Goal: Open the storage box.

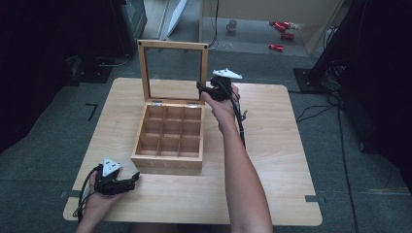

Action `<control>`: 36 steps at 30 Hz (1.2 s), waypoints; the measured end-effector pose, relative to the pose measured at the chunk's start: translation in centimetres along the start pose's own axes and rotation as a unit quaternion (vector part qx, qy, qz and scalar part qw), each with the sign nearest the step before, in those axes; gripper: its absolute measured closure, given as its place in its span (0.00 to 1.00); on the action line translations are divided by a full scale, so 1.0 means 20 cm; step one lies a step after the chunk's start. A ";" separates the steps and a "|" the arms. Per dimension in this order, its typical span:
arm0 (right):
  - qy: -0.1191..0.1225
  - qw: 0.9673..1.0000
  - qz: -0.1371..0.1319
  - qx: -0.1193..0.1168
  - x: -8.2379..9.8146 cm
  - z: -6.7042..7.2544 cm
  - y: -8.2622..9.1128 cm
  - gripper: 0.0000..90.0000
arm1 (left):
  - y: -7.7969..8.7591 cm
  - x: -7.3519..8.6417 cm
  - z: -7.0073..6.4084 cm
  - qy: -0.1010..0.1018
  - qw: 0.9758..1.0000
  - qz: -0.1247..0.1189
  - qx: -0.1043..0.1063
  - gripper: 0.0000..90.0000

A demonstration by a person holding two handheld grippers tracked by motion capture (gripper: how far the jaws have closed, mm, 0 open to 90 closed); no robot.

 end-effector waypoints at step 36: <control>0.027 0.999 0.047 0.001 0.44 -0.19 0.62 0.08 | 0.00 0.00 -0.01 -0.008 1.000 0.004 -0.002 0.15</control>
Point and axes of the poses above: each handheld gripper's, and its own axes: y roughly backward along the jaws, x roughly out of its underside, z roughly to its left, the point moved 7 cm from there along -y, roughly forward along the jaws, and after that the axes turned 3 degrees about y, right-handed, at the moved point
